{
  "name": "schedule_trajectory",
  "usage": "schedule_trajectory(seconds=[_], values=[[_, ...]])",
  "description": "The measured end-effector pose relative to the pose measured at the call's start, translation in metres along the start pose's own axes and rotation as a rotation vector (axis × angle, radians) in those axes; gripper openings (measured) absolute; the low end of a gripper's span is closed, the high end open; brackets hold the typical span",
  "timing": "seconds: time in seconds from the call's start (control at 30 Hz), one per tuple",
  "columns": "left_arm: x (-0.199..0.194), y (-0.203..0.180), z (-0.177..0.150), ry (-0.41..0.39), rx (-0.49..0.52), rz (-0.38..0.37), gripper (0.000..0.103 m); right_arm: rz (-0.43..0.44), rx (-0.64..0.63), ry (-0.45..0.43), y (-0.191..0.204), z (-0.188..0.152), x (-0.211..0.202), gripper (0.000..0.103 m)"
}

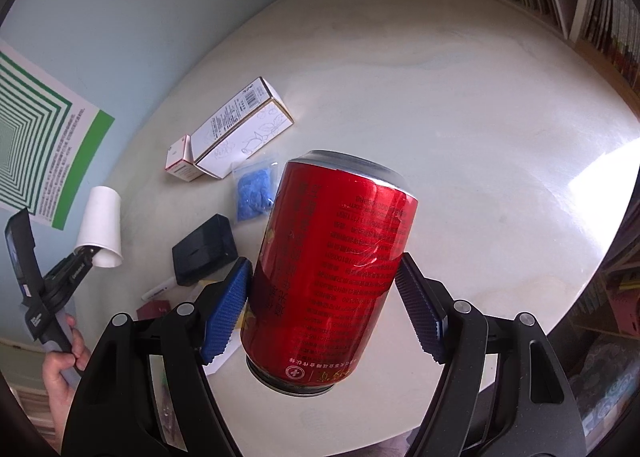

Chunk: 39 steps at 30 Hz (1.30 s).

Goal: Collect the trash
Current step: 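Grasp the white paper cup with the left tool while the right tool grasps the red can, then carry the cup and can over the teal wastebasket with both tools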

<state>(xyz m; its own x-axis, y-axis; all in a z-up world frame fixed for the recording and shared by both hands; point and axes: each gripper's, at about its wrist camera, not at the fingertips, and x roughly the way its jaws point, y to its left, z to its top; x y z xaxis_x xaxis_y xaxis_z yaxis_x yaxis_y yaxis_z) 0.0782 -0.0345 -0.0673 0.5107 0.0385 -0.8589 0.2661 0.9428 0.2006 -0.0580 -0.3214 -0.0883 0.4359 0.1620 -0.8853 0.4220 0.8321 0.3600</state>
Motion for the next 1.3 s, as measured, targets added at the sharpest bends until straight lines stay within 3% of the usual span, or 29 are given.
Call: schedule_trajectory(seconds=[0.3, 0.53, 0.77, 0.97, 1.3], values=[[-0.039, -0.029, -0.018, -0.061, 0.149, -0.091, 0.006, -0.033, 0.089, -0.096, -0.029, -0.046, -0.05, 0.074], [-0.072, -0.082, -0.041, -0.094, 0.332, -0.219, 0.006, -0.105, 0.226, -0.175, -0.069, -0.103, -0.098, 0.074], [-0.109, -0.156, -0.072, -0.106, 0.506, -0.339, 0.006, -0.174, 0.341, -0.21, -0.127, -0.155, -0.133, 0.074], [-0.14, -0.235, -0.102, -0.098, 0.616, -0.4, 0.006, -0.169, 0.414, -0.209, -0.191, -0.18, -0.147, 0.074], [-0.16, -0.372, -0.173, 0.02, 0.803, -0.489, 0.006, -0.184, 0.515, -0.124, -0.307, -0.229, -0.148, 0.074]])
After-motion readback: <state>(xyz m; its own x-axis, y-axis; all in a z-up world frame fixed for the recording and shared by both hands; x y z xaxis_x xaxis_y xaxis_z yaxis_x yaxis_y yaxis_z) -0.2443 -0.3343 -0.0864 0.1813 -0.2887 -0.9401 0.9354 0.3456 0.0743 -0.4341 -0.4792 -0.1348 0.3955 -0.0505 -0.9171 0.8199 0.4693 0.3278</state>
